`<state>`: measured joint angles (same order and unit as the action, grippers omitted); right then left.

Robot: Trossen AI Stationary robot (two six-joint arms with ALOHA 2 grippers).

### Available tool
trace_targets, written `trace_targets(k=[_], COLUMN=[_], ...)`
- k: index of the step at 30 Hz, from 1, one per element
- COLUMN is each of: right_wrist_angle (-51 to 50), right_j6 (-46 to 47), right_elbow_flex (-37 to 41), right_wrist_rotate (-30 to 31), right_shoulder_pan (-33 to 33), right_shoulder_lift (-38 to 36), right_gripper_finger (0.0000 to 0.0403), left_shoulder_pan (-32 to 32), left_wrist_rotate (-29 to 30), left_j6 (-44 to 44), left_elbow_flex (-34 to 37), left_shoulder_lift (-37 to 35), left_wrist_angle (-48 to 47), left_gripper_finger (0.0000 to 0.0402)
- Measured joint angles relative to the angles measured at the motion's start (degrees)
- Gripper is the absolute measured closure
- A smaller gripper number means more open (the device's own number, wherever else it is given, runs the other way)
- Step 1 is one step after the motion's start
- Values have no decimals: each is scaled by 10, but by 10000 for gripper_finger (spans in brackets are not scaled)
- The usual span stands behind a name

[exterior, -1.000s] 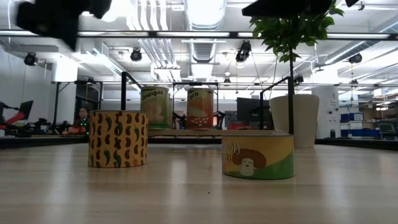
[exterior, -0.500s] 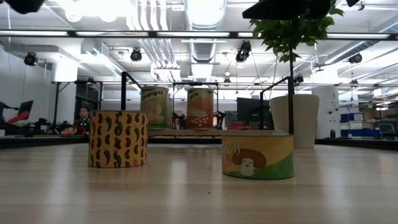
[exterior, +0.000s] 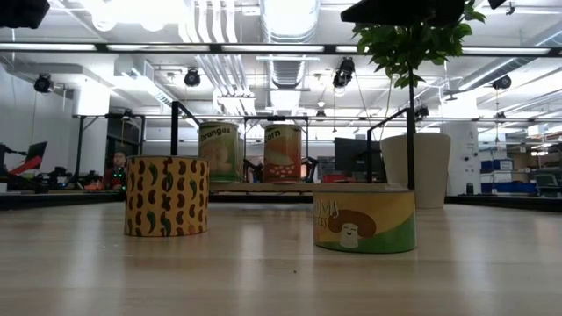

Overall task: Pick and place cans onto a shelf
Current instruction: Put the canned corn on the shelf

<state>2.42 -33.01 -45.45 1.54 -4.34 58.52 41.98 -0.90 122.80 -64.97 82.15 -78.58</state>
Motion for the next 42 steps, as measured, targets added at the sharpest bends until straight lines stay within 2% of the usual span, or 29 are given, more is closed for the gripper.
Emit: trace_targets(k=[6,11,19,25,31,35,38,42], right_wrist_angle=[0,0,-2,-2,-4,-4,-4,-4], right_j6=[-3,-2,-1,-1,-1,-2,-3,-5], right_elbow_flex=[0,0,0,0,0,0,0,0], right_wrist_rotate=[0,0,0,0,0,1,1,20], right_shoulder_pan=[0,0,0,0,0,0,0,0], right_shoulder_lift=[0,0,0,0,0,0,0,0], right_gripper_finger=[394,394,394,394,394,394,394,394], left_shoulder_pan=[1,1,1,1,1,1,-2,-32], left_wrist_rotate=[10,10,10,10,9,3,0,-38], left_j6=[8,8,8,7,-3,-8,-16,-66], left_elbow_flex=[7,26,50,77,92,85,66,14], left_shoulder_lift=[0,0,0,0,3,3,3,3], left_wrist_angle=[1,15,21,61,79,81,80,79], left_gripper_finger=[51,27,32,35,70,105,105,93])
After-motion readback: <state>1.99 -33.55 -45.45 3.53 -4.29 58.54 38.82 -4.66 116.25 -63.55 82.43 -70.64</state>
